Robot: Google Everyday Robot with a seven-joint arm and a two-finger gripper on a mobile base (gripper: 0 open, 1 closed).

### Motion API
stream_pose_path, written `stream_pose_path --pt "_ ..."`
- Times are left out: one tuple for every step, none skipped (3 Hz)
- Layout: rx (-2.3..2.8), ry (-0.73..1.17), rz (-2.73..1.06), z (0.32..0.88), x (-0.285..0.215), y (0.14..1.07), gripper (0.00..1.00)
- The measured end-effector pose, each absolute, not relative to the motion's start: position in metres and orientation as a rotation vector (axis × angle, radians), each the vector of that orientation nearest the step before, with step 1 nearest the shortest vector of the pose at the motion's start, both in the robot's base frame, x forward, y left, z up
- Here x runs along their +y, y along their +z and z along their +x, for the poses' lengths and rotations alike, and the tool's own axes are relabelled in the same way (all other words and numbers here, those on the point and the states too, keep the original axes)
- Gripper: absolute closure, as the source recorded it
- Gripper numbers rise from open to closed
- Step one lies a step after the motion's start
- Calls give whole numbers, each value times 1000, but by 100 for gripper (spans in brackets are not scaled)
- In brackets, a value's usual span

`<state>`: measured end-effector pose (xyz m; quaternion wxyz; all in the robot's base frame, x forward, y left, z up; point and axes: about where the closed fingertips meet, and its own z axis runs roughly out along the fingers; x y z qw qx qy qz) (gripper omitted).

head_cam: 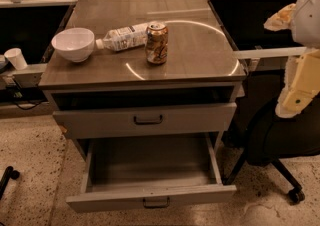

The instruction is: Close middle drawer

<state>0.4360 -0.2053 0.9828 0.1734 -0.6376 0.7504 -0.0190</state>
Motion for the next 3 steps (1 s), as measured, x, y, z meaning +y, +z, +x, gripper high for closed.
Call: stream_pose_path --pt "2128 -54 -1808 436 -205 983 0" --pt "2127 -24 -1849 434 -200 972 0" --pt "2109 175 -1940 415 -168 897 0"
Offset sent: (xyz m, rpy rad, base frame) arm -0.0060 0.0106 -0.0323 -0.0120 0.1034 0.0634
